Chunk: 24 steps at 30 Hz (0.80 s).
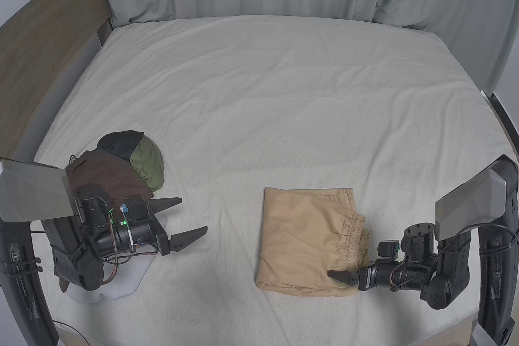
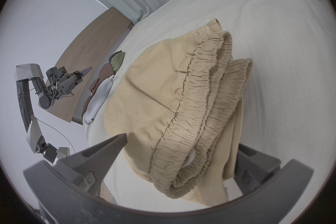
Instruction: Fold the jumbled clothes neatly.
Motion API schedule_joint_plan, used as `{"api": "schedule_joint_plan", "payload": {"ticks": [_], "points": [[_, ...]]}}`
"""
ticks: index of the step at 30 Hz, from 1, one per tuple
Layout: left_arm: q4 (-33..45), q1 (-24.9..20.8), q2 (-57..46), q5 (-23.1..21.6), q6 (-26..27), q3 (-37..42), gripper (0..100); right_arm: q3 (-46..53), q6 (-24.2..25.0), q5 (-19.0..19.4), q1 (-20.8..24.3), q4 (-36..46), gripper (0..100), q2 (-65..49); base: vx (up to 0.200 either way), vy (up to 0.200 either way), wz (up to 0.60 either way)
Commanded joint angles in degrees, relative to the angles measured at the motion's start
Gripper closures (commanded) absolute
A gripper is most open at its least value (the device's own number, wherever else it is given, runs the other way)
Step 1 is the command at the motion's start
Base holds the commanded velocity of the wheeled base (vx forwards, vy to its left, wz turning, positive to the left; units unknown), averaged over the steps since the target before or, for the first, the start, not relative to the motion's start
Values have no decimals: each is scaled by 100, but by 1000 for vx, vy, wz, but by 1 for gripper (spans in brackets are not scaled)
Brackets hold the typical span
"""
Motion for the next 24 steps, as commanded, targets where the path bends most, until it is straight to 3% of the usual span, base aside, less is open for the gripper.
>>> {"api": "schedule_joint_plan", "payload": {"ticks": [1, 24], "points": [[-1, -2, -2, -1, 2, 9, 0, 6, 1, 4, 1, -3, 100, -9, 0, 0, 0], [-1, 7, -20, -1, 2, 0, 0, -3, 10, 21, 19, -12, 100, -132, 0, 0, 0]]}}
